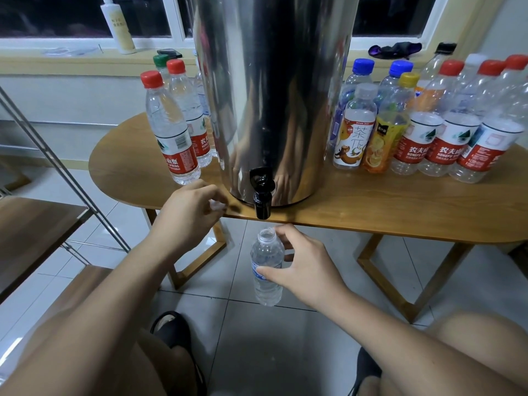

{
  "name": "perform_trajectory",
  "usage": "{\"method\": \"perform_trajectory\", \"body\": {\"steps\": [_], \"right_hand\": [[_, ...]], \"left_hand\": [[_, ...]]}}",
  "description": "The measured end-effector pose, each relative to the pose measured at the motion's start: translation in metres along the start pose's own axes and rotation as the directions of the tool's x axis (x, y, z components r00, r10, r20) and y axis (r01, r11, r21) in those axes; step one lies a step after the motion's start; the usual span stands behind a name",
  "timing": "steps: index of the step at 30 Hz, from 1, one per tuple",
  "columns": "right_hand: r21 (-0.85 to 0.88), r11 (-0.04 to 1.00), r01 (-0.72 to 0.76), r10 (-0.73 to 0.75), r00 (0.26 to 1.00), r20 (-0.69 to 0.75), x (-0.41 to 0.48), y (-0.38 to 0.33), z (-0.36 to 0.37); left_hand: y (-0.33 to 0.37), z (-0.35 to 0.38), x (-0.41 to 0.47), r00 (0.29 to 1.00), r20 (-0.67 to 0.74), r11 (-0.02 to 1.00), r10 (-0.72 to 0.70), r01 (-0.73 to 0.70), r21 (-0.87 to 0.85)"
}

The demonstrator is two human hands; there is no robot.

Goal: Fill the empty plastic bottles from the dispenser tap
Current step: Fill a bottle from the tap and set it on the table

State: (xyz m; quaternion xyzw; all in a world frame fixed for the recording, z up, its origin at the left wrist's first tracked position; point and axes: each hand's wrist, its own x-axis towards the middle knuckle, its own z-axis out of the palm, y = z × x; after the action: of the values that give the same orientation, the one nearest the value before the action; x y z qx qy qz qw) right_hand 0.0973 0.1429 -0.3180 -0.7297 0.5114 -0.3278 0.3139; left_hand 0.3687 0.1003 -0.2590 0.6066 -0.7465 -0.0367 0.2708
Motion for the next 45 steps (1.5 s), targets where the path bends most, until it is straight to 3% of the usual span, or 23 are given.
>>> {"method": "perform_trajectory", "body": {"steps": [6,10,23,31,39,45], "right_hand": [[0.002,1.000,0.003,-0.003,1.000,0.002,-0.003,-0.003,-0.004],[-0.007,1.000,-0.004,0.004,1.000,0.004,-0.002,-0.002,-0.004],[-0.026,1.000,0.000,0.000,1.000,0.013,-0.006,-0.005,-0.007],[-0.054,0.997,0.050,-0.046,0.997,0.057,-0.009,-0.014,0.001],[-0.053,0.995,0.080,-0.076,0.994,0.081,-0.012,-0.020,0.000],[-0.067,0.995,0.079,-0.076,0.996,0.045,-0.009,-0.016,-0.010]], "left_hand": [[-0.002,0.002,0.005,0.998,-0.052,0.998,-0.039,0.036,-0.054],[-0.003,0.005,0.005,0.998,-0.010,0.997,-0.068,0.067,-0.047],[0.046,-0.028,-0.029,0.984,0.134,0.969,0.115,-0.081,-0.234],[0.060,-0.018,-0.040,0.960,0.128,0.943,0.248,-0.209,-0.259],[0.066,-0.013,-0.041,0.959,0.100,0.957,0.264,-0.248,-0.153],[0.072,-0.020,-0.040,0.943,0.204,0.947,0.262,-0.211,-0.243]]}}
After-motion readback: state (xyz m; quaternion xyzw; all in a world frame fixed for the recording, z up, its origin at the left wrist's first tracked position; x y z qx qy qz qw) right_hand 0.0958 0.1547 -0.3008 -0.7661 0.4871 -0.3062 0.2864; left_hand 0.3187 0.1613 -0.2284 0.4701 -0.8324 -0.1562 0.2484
